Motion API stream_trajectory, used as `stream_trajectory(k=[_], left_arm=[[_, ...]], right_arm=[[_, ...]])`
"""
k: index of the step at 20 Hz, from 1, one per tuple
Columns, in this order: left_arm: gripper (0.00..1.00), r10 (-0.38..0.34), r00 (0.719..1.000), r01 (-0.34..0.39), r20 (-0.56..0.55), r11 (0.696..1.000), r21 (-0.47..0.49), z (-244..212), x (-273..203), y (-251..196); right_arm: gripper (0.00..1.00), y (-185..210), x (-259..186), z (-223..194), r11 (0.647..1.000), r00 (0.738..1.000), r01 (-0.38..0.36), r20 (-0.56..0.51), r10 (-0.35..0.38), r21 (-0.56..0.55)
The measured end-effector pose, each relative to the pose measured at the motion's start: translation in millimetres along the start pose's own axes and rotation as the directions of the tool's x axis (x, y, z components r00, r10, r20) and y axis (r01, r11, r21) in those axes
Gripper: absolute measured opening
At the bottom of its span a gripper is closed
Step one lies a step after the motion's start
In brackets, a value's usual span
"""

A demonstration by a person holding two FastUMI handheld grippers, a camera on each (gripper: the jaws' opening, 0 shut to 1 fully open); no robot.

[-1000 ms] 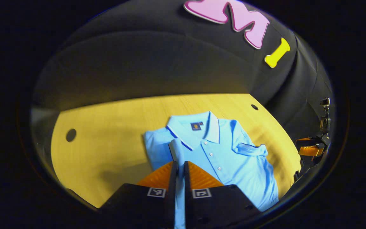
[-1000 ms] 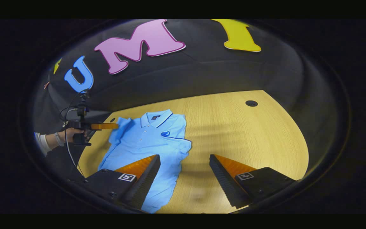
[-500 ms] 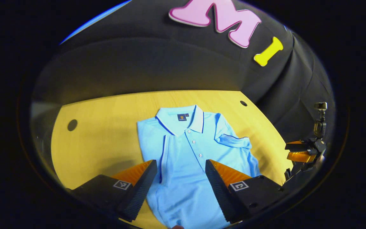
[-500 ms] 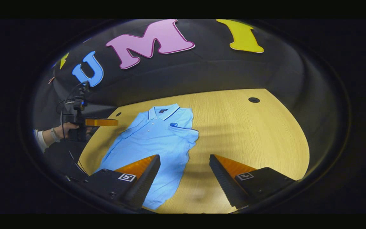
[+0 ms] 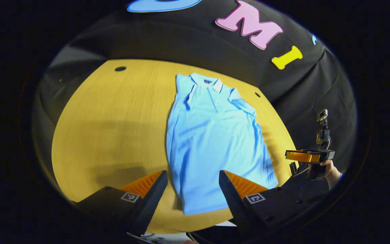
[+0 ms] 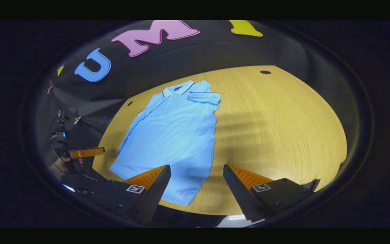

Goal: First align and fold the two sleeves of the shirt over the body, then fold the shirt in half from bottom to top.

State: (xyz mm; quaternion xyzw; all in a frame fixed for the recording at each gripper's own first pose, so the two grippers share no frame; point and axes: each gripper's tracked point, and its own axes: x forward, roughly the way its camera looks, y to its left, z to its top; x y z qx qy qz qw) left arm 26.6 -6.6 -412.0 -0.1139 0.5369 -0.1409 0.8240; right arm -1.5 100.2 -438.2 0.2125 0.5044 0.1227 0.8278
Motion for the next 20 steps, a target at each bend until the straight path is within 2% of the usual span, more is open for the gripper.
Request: stream_trajectory(k=[2,3,4,5,10,11,12,15,16,18,20], left_arm=[[0.97,-0.012,0.999,0.011,-0.03,0.999,-0.049,-26.0,-0.1,2.9],[0.92,-0.015,0.999,0.012,-0.046,0.998,-0.066,-33.9,2.5,4.4],[0.97,-0.006,0.998,0.001,-0.061,0.997,-0.079,-41.6,8.3,8.6],[0.97,-0.005,0.997,-0.001,-0.078,0.996,-0.087,-46.8,12.2,8.8],[0.98,-0.038,0.993,0.029,-0.108,0.996,-0.081,-49.1,20.3,-0.6],[0.98,-0.042,0.992,0.033,-0.116,0.997,-0.075,-49.1,23.0,-1.7],[0.98,-0.043,0.991,0.034,-0.126,0.997,-0.07,-49.5,25.4,-3.3],[0.93,-0.066,0.986,0.056,-0.156,0.996,-0.072,-54.1,29.7,-13.0],[0.91,-0.07,0.984,0.059,-0.165,0.996,-0.069,-55.6,31.0,-16.0],[0.84,-0.061,0.984,0.055,-0.17,0.998,-0.039,-56.2,35.0,-17.5],[0.63,-0.049,0.983,0.046,-0.179,0.999,-0.019,-60.2,42.2,-18.1]], right_arm=[[0.98,4.1,3.8,-33.9,1.0,0.998,0.006,-0.057,-0.005,0.024],[0.98,4.4,5.1,-43.9,0.999,0.997,0.012,-0.073,-0.01,0.032],[0.98,3.6,7.3,-57.9,0.999,0.995,0.024,-0.099,-0.02,0.046],[0.98,4.6,9.6,-71.0,0.997,0.991,0.029,-0.131,-0.02,0.07],[0.97,11.2,13.4,-68.1,0.98,0.99,0.025,-0.141,0.003,0.2],[0.91,16.1,14.9,-68.3,0.973,0.988,0.013,-0.15,0.022,0.23],[0.95,19.3,17.7,-70.6,0.967,0.985,0.009,-0.168,0.035,0.253],[0.82,35.6,25.7,-74.8,0.943,0.978,-0.026,-0.189,0.093,0.331],[0.81,40.3,30.0,-75.9,0.932,0.975,-0.034,-0.192,0.11,0.362],[0.66,48.5,40.1,-77.1,0.899,0.967,-0.061,-0.197,0.16,0.433],[0.43,44.4,47.4,-84.8,0.879,0.961,-0.062,-0.211,0.181,0.473]])
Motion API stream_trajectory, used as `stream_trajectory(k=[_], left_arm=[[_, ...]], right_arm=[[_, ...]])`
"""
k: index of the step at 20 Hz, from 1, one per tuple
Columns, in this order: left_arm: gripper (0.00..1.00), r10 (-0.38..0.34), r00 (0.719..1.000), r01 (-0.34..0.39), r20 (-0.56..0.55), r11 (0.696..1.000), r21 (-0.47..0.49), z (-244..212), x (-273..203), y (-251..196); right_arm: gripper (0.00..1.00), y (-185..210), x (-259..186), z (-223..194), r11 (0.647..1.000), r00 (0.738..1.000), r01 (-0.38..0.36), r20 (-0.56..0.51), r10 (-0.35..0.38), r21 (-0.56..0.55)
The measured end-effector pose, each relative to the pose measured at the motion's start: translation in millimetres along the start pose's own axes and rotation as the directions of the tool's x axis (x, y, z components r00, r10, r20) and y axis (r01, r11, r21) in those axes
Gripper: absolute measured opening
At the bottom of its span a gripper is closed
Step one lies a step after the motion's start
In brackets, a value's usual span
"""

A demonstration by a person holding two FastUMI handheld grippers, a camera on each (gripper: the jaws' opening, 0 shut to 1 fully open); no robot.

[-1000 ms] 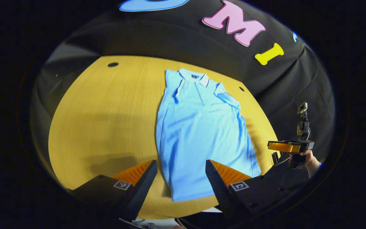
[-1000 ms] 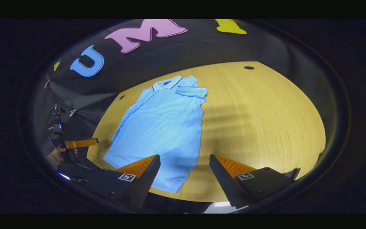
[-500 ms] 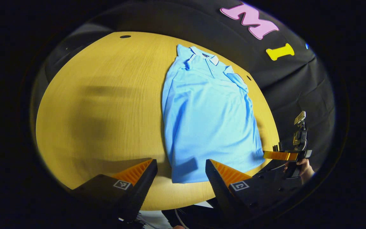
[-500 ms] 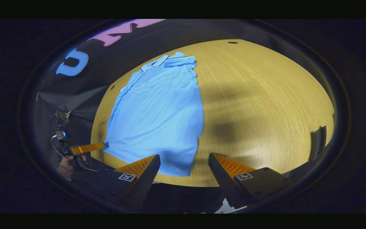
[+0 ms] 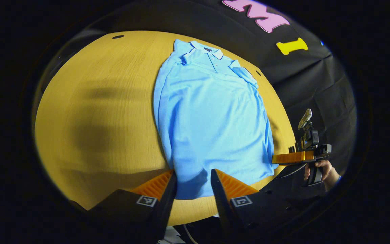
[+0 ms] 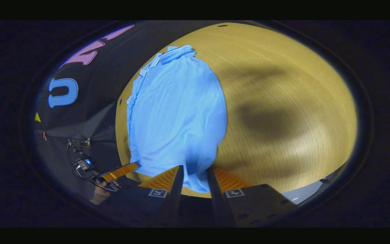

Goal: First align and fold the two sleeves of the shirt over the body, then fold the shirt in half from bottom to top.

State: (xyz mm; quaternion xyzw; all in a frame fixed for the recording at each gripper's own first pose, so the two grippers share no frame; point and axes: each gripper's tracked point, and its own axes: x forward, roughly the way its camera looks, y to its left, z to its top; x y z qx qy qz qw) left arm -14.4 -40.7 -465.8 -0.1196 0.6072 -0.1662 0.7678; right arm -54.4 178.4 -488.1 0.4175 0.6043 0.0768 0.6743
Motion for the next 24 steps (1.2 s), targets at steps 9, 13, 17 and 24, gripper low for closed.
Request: stream_trajectory(k=[9,13,17,24], left_arm=[[0.08,-0.056,0.997,0.054,0.044,0.998,0.045,16.2,-18.4,-10.6],[0.08,-0.065,0.991,0.053,0.117,0.994,0.098,48.2,-43.9,-15.6],[0.08,-0.07,0.97,0.045,0.233,0.993,0.11,104.6,-75.1,-25.3],[0.08,-0.049,0.913,0.003,0.405,0.994,0.113,253.3,-94.7,-43.6]], right_arm=[[0.0,7.2,-8.9,19.9,0.992,0.993,-0.097,0.057,0.102,-0.084],[0.05,37.2,-15.2,54.2,0.97,0.969,-0.174,0.149,0.199,-0.17],[0.02,68.6,-32.1,97.3,0.946,0.929,-0.211,0.251,0.272,-0.246],[0.0,113.7,-48.9,201.5,0.875,0.882,-0.161,0.332,0.335,-0.456]])
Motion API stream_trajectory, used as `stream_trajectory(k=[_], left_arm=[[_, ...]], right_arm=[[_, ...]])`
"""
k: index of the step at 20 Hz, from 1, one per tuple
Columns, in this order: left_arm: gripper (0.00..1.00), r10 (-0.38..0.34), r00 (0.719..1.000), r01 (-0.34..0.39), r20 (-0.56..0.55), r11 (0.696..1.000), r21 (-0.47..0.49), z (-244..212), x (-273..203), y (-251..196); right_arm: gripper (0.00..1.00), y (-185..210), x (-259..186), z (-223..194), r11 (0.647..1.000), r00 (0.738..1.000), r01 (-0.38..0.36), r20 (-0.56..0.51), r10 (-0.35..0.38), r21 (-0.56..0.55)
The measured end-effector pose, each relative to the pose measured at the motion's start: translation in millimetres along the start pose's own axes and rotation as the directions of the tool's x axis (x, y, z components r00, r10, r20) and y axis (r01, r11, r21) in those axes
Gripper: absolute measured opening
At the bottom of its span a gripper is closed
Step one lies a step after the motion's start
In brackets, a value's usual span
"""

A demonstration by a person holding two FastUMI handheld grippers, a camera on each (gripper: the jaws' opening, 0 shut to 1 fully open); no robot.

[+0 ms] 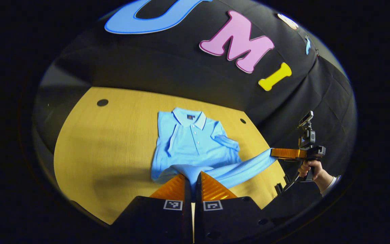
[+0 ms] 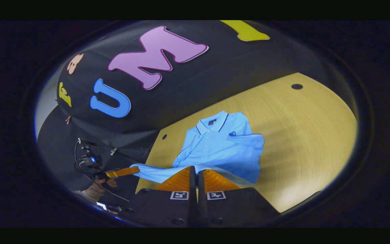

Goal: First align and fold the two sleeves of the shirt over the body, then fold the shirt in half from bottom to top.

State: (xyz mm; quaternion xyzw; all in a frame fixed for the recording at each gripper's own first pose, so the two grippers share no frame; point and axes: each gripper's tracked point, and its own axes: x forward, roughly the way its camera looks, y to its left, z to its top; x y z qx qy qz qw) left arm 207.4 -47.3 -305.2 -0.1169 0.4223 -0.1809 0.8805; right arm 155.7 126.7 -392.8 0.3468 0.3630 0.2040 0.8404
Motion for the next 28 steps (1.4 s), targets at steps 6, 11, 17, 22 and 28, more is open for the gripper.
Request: stream_trajectory(k=[6,11,17,22,28], left_arm=[[0.07,0.126,0.987,-0.124,0.096,0.992,-0.033,110.9,101.3,25.3],[0.12,0.246,0.967,-0.237,0.073,0.965,-0.11,127.3,216.1,78.7],[0.67,0.427,0.9,-0.434,-0.09,0.898,-0.076,84.2,253.6,126.9],[0.97,0.433,0.9,-0.427,0.038,0.897,-0.118,113.6,235.1,118.1],[0.97,0.43,0.881,-0.437,0.198,0.9,-0.009,141.8,131.4,66.9]], right_arm=[[0.05,-30.3,89.7,117.7,0.991,0.998,0.029,0.062,-0.021,-0.128],[0.05,-100.4,189.4,148.1,0.969,0.98,0.191,0.083,-0.179,-0.157],[0.25,-123.7,233.4,105.5,0.943,0.951,0.302,-0.022,-0.308,-0.139],[0.98,-119.1,200.2,127.3,0.916,0.953,0.303,0.053,-0.3,-0.262],[0.98,-55.8,129.6,174.5,0.864,0.941,0.319,0.235,-0.242,-0.39]])
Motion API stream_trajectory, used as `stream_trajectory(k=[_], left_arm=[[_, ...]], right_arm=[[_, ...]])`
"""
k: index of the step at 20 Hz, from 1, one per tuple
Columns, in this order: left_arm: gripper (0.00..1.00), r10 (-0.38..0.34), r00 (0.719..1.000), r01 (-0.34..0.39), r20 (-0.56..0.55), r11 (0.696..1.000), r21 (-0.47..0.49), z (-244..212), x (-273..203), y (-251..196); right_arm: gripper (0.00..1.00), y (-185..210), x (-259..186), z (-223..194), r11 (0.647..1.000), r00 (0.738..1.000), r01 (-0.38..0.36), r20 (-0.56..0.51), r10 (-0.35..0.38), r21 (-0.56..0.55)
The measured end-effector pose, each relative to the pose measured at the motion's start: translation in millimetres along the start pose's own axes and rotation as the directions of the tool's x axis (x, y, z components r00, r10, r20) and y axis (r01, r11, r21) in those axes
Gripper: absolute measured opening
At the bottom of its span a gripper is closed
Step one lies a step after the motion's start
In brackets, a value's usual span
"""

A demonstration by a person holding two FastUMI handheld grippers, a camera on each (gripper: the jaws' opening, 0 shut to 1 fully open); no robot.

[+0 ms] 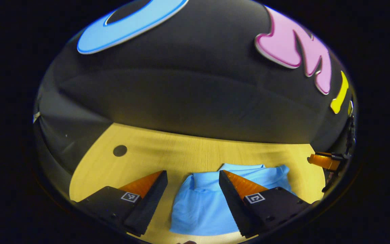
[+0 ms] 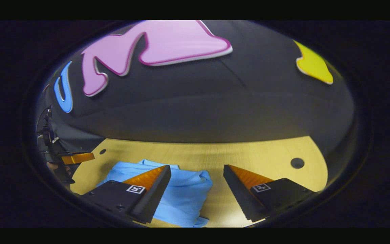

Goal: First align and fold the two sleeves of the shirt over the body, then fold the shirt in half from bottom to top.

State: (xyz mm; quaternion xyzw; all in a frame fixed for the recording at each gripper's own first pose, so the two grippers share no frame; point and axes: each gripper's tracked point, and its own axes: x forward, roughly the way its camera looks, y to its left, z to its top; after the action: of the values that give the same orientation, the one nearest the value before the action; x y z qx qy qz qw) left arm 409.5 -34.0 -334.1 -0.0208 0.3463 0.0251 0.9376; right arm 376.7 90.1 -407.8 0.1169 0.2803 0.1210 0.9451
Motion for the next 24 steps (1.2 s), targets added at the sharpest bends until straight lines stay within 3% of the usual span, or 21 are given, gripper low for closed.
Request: stream_trajectory(k=[3,6,10,15,17,21,24], left_arm=[[0.97,0.005,0.996,-0.01,0.09,0.998,0.058,24.6,-57.4,-6.5],[0.97,-0.052,0.976,0.034,0.212,0.995,0.091,48.2,-132.7,-29.3],[0.97,-0.111,0.944,0.072,0.311,0.988,0.135,33.8,-239.5,-44.8],[0.96,-0.149,0.902,0.097,0.406,0.984,0.146,-33.9,-366.5,-42.9],[0.96,-0.137,0.896,0.076,0.422,0.984,0.159,-65.9,-406.5,-35.8],[0.97,-0.163,0.882,0.101,0.443,0.982,0.16,-103.1,-471.9,-43.2],[0.96,-0.162,0.87,0.103,0.467,0.983,0.149,-109.8,-509.6,-47.9]], right_arm=[[0.98,16.3,-48.4,30.1,0.997,0.996,0.021,0.09,-0.014,-0.077],[0.98,45.7,-111.1,50.3,0.989,0.982,0.054,0.185,-0.028,-0.14],[0.98,87.0,-221.7,59.0,0.981,0.957,0.107,0.285,-0.058,-0.16],[0.97,140.8,-369.3,31.8,0.959,0.909,0.181,0.41,-0.078,-0.218],[0.97,161.5,-419.7,7.8,0.953,0.894,0.197,0.44,-0.079,-0.229],[0.97,209.6,-490.6,-31.4,0.945,0.876,0.19,0.481,-0.039,-0.268],[0.97,241.5,-527.3,-48.6,0.966,0.867,0.142,0.498,-0.015,-0.218]])
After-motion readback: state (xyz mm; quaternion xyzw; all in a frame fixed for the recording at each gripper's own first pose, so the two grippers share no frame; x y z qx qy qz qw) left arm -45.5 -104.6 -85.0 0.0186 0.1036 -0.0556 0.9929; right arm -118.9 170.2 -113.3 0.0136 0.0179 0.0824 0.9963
